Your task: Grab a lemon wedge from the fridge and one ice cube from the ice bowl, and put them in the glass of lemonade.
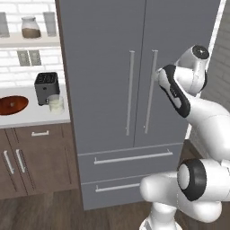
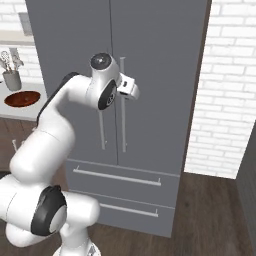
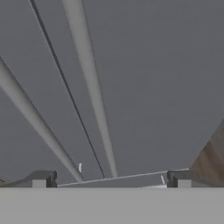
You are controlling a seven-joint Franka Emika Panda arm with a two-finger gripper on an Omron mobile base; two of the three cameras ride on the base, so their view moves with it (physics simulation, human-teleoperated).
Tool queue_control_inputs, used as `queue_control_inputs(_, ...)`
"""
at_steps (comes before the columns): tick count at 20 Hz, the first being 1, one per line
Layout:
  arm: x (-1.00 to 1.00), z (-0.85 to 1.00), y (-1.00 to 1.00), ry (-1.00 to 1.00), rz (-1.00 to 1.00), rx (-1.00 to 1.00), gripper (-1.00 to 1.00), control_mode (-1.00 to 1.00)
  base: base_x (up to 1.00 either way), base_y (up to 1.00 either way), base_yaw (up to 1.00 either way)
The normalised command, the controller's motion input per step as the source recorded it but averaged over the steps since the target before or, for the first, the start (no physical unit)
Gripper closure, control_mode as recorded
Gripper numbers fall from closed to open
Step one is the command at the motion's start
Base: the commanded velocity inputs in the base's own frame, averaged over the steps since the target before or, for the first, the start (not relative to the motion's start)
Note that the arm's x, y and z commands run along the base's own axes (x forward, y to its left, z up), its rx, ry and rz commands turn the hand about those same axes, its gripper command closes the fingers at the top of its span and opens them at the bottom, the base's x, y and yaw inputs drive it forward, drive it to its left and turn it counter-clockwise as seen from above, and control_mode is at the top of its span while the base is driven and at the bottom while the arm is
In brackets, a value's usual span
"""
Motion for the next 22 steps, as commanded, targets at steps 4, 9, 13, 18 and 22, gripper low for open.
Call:
queue_control_inputs(4,0.61,0.0,0.05,0.0,0.18,0.0,-1.0,-1.0,0.0,0.0,0.0)
queue_control_inputs(9,0.68,-0.03,0.04,0.01,0.02,0.0,-1.0,-1.0,0.0,0.0,0.0)
queue_control_inputs(13,0.67,-0.13,0.0,0.01,0.0,0.0,-1.0,-1.0,0.0,0.0,0.0)
queue_control_inputs(18,0.53,-0.17,0.01,0.03,0.0,0.0,-1.0,-1.0,0.0,0.0,0.0)
queue_control_inputs(22,0.43,-0.12,0.05,0.0,0.0,0.0,-1.0,-1.0,0.0,0.0,0.0)
